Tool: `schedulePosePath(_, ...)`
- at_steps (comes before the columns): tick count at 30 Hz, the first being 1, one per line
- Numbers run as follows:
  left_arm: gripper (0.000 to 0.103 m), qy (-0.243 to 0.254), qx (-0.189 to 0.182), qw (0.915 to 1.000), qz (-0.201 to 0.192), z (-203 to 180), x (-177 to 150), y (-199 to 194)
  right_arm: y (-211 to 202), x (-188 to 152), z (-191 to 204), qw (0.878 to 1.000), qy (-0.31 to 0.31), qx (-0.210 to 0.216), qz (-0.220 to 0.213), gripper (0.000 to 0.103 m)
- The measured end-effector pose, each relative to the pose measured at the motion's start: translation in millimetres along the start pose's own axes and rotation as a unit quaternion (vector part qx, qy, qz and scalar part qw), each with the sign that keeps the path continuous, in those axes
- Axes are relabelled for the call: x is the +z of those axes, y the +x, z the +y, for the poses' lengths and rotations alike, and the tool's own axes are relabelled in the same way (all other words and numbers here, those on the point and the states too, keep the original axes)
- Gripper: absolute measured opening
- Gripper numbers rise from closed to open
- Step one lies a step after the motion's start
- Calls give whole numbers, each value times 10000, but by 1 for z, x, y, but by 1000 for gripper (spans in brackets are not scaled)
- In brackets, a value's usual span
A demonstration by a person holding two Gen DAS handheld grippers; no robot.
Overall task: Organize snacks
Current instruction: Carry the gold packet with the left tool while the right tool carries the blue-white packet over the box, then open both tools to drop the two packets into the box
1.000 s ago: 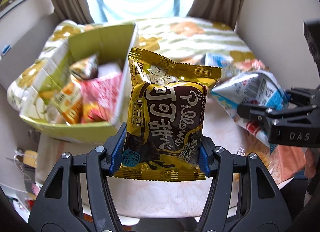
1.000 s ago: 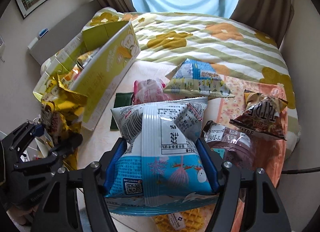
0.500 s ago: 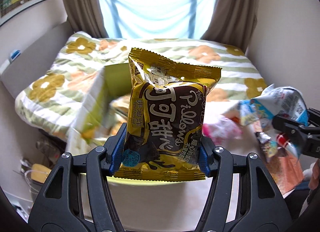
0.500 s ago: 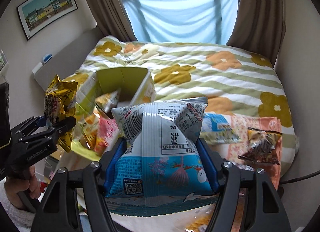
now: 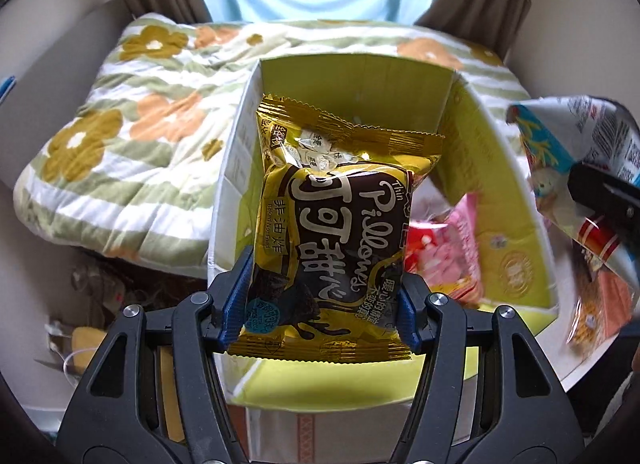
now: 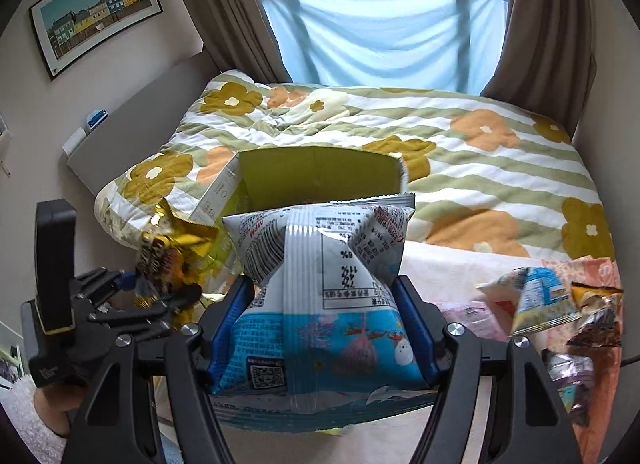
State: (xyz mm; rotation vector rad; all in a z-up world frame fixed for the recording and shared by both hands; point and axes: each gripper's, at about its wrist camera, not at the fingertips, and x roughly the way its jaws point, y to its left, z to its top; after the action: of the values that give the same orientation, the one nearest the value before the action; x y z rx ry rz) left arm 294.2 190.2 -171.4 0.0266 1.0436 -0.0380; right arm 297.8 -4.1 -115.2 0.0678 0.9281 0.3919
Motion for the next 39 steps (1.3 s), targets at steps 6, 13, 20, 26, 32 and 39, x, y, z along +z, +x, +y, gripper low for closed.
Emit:
schedulePosePath(6,82,309,-220,9991,172,3,-2,16,18,-5,9,9996,218,-101,138,66)
schedulePosePath(13,103,274,-257,9992,-120,7,-2,-1,26,-3,10,9993,230,-117,254,66)
schedulePosePath(20,103,29,-130,9999,-100,27,-2,-13,41,-8,18,9983,212,-18,536,67)
schedulePosePath(26,103,-110,-164,9996,-185,36,-2,-22,42,-14,18,9990,393,92,193,83)
schedulePosePath(32,103,-91,-166,9994,-304,42,-3,-31,29,-22,32,9998,-67,-124,-121,103)
schedulePosePath(39,103,25,-251,9989,-402,42,-6,-37,21,-27,41,9999,-68,-148,-54,103)
